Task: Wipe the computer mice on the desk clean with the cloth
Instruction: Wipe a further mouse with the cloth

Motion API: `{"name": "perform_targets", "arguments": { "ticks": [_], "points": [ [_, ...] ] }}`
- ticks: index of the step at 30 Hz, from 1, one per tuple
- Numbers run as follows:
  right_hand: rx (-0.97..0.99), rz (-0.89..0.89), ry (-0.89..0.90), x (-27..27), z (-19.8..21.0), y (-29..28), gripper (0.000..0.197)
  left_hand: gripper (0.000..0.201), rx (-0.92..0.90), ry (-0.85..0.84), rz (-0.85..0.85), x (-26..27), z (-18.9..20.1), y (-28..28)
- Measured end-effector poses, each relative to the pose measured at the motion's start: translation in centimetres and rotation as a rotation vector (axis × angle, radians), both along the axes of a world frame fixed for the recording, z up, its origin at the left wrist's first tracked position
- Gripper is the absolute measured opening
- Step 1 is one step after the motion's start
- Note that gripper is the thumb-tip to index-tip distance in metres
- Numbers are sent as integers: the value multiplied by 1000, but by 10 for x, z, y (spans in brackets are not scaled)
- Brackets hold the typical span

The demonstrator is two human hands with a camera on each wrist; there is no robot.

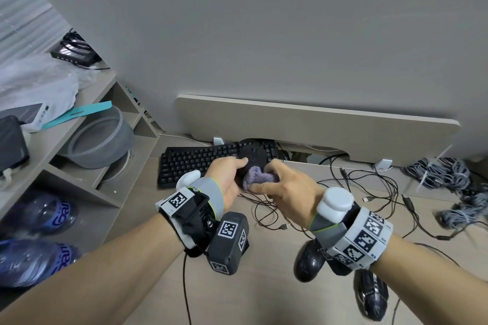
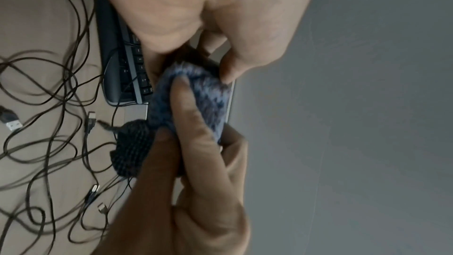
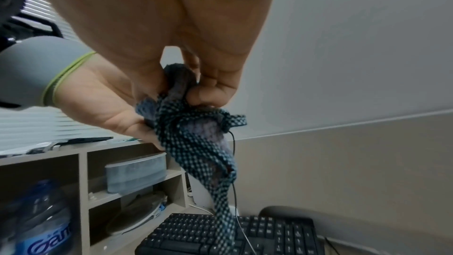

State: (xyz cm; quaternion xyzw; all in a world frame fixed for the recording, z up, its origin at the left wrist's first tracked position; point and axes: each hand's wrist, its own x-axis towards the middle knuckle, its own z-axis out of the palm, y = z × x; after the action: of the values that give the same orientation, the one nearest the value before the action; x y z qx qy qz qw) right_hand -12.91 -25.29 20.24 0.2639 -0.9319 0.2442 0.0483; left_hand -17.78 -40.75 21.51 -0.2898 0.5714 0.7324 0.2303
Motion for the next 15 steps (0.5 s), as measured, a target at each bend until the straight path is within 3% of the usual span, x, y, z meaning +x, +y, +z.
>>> {"name": "perform_targets", "arguments": {
  "ticks": [5, 9, 11, 15],
  "points": [
    [-341, -257, -111, -22, -19, 18, 23, 41, 11, 75, -42, 4, 1, -3],
    [-590, -322, -270, -32, -12, 17, 30, 37, -21, 110, -121, 11, 3, 7],
    [-619, -308, -276, -33, -6, 15, 29, 33, -41, 108, -139, 13, 3, 10],
    [-474, -204, -156, -18, 6, 7, 19, 35, -69, 122, -156, 14, 4, 10]
  ]
}}
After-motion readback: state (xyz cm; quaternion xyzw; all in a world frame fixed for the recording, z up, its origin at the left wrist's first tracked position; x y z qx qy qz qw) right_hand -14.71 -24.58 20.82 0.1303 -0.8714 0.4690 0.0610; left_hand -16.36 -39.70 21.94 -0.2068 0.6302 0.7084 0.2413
